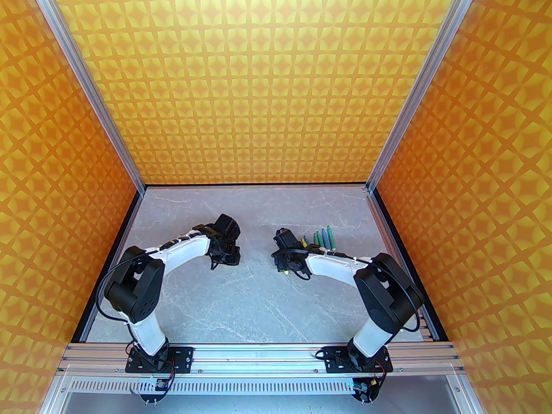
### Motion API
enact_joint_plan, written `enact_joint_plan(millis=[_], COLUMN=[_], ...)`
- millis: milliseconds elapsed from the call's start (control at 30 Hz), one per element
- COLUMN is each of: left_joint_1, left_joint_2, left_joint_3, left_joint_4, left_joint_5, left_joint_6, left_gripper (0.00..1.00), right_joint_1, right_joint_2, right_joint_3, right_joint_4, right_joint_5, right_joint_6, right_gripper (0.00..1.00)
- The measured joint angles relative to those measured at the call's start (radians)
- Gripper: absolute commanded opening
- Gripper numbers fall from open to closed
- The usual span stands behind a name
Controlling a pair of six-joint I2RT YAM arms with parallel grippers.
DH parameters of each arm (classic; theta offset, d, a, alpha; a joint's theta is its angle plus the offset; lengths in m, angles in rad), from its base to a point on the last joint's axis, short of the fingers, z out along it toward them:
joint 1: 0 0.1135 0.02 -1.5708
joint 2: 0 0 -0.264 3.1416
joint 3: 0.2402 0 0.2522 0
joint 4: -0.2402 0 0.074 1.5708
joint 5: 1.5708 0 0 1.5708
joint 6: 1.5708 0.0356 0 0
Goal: Open the pen caps
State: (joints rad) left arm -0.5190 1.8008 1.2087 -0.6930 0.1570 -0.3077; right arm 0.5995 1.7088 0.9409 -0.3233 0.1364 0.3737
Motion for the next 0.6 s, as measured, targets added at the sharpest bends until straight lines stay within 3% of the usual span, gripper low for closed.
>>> enact_joint_plan(millis=[600], left_joint_1=[-0.003], left_joint_2=[0.065], left_joint_3=[0.018], left_joint_4=[-0.062], left_joint_5=[-0.055], left_joint_6=[0.006], left_gripper=[0.16], right_joint_1=[-0.013], right_joint_2=[0.055], right_joint_3=[0.053], right_joint_4=[-0.063], right_joint_5=[0.086], right_joint_6=[-0.005], right_gripper=[0.09])
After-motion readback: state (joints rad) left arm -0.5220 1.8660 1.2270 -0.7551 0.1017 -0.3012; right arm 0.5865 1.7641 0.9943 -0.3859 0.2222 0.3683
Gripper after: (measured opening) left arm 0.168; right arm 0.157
